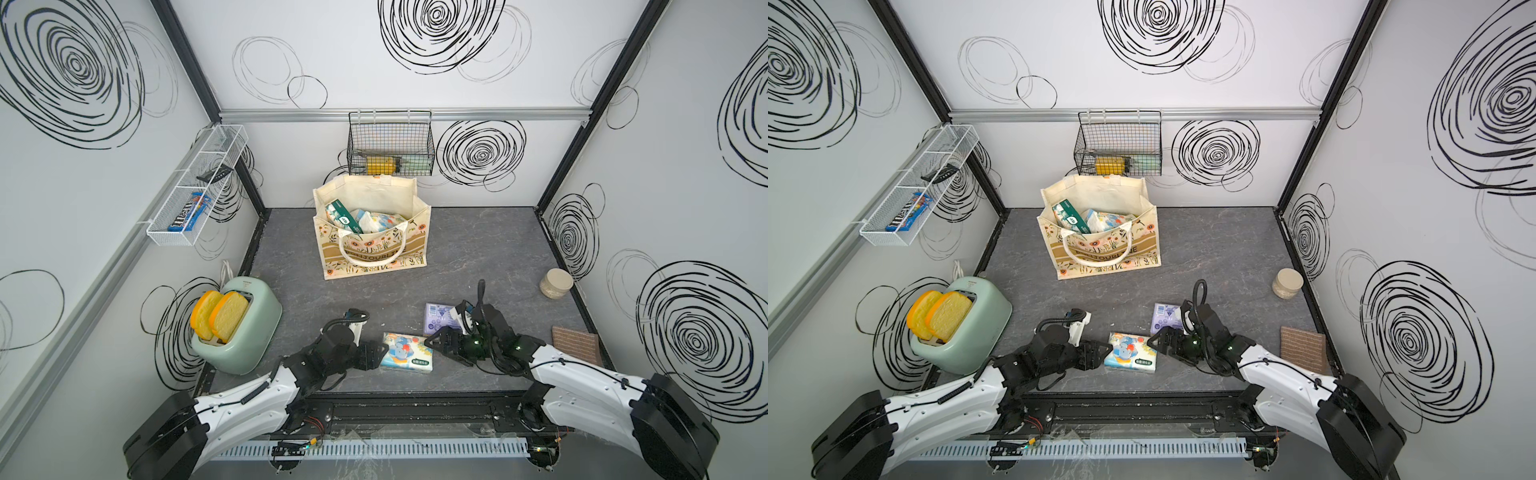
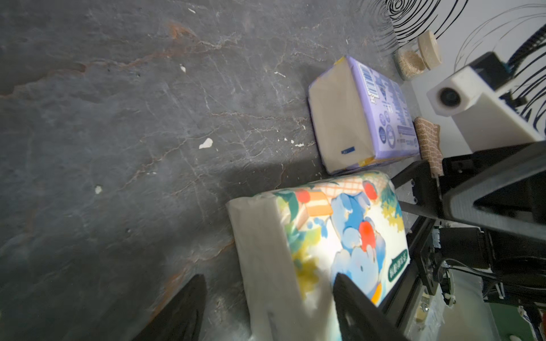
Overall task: Put tissues into the canvas bag
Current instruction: Move the pack of facial tissues to the center of the board, then pick up the pack of facial tissues from the center of the board.
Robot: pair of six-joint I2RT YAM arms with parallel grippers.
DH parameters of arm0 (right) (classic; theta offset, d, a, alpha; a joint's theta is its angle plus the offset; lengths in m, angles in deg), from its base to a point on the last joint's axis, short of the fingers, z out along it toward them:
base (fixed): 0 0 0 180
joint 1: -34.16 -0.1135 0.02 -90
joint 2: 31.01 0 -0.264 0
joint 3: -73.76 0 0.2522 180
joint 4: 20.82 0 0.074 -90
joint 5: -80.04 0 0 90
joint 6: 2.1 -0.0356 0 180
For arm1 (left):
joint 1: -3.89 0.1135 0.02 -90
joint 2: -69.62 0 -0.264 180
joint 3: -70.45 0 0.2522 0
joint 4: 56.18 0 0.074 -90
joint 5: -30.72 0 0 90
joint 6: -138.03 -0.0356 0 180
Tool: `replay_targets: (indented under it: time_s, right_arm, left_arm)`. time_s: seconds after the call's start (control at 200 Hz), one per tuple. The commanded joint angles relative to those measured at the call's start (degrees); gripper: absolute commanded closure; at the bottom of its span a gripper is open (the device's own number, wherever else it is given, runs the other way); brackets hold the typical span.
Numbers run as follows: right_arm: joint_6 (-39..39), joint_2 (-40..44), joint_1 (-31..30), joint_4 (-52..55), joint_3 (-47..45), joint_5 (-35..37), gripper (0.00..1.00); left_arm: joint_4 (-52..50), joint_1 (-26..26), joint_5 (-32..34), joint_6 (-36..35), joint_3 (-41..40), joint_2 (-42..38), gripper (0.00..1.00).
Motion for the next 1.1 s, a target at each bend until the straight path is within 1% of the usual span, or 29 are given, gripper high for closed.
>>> replay_targets:
  time_s: [0.0, 0.145, 0.175, 0.265, 0.31, 0.44, 0.59, 0.786, 0.806, 0.821, 1.091]
  right_arm:
    - [0.71, 2.72, 1.58, -6.47, -3.65, -6.20, 0.03]
    - [0.21, 3.91, 1.89, -9.26, -6.42, -6.85, 0.03]
    - [0.10, 3.79, 1.98, -9.74, -6.68, -6.95, 0.03]
    - [-0.14, 2.89, 1.97, -10.72, -7.11, -7.26, 0.03]
    - [-0.25, 2.11, 1.97, -11.51, -7.47, -7.64, 0.02]
    - [-0.30, -0.56, 2.06, -12.82, -7.64, -8.33, 0.03]
    - [-1.92, -2.87, 1.92, -17.26, -8.56, -9.58, 0.03]
    - [-1.95, -3.52, 1.71, -18.09, -7.91, -9.73, 0.03]
    - [-1.96, -3.54, 1.71, -18.09, -7.78, -9.68, 0.03]
    - [-1.91, -3.60, 1.66, -18.09, -7.71, -9.68, 0.03]
    - [-2.61, -6.07, 0.69, -20.82, -7.56, -9.16, 0.03]
  left_arm:
    - [4.19, -0.49, -0.53, -0.45, 1.00, 2.95, 0.28]
    - [5.96, -1.10, -0.30, -1.03, 1.71, 7.98, 0.29]
    - [6.29, -1.15, -0.24, -0.88, 1.62, 8.86, 0.34]
    - [7.46, -1.06, -0.44, -0.61, 0.67, 10.27, 0.53]
    - [8.07, -1.08, -0.58, -0.35, 0.09, 10.67, 0.58]
    - [8.26, -1.06, -0.62, 0.09, -1.14, 10.10, 0.61]
    - [8.13, -1.09, -0.02, 0.54, -2.23, 8.76, 0.76]
    - [9.70, -1.07, -0.71, 0.81, -3.23, 8.89, 0.95]
    - [9.78, -1.09, -0.79, 0.81, -3.23, 8.98, 0.95]
    - [9.82, -1.11, -0.81, 0.81, -3.24, 9.00, 1.00]
    - [10.32, -1.03, -1.06, 0.46, -3.59, 9.93, 1.00]
